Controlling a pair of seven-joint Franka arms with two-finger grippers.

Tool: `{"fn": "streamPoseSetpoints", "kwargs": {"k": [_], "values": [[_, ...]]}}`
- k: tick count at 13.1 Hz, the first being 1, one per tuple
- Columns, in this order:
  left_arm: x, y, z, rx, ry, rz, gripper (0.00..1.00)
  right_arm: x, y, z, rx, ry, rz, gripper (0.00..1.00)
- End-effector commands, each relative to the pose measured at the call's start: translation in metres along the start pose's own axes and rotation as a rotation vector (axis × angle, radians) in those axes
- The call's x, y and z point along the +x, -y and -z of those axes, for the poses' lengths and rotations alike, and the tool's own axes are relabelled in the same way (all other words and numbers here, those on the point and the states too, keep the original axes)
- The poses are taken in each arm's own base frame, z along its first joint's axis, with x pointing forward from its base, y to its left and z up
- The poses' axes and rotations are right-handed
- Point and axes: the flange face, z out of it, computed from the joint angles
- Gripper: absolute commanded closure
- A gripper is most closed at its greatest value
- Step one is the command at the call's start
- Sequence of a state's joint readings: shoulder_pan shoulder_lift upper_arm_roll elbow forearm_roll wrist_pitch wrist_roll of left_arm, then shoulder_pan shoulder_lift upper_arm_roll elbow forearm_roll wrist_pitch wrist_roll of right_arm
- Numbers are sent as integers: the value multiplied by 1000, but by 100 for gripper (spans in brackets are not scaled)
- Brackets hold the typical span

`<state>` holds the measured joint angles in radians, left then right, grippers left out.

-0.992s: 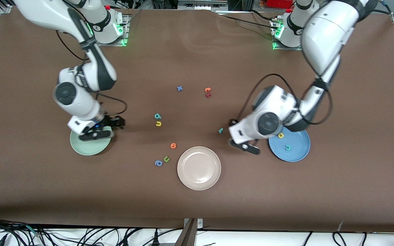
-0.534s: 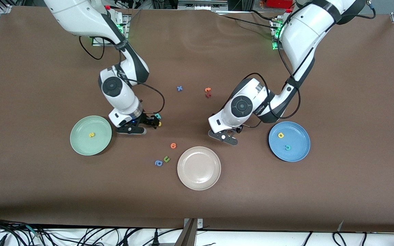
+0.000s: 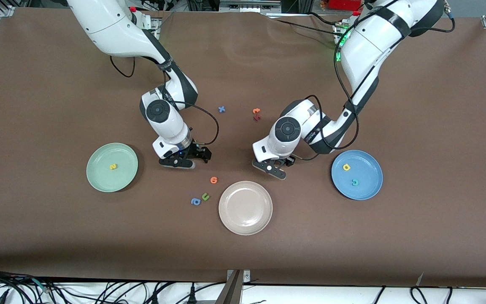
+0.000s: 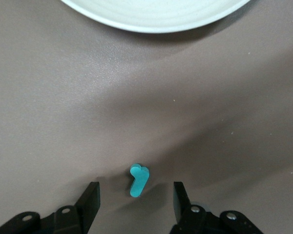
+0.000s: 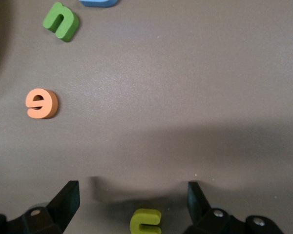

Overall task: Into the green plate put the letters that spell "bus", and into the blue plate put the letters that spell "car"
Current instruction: 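Grasp the teal 1 with the left gripper while the right gripper grasps the u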

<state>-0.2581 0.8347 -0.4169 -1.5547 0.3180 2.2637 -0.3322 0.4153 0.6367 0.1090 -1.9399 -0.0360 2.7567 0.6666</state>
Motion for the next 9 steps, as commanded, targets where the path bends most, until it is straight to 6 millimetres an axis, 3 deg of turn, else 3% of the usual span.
{"fn": "streamPoseSetpoints", "kwargs": {"k": [1, 5, 9], "values": [[1, -1, -10, 24, -13, -10, 55, -1, 2, -6, -2, 3, 2, 2], [2, 1, -8, 24, -17, -12, 97, -5, -1, -10, -22, 29, 7, 5], [6, 12, 12, 33, -31, -3, 100, -19, 4, 1, -89, 126, 24, 4]]}}
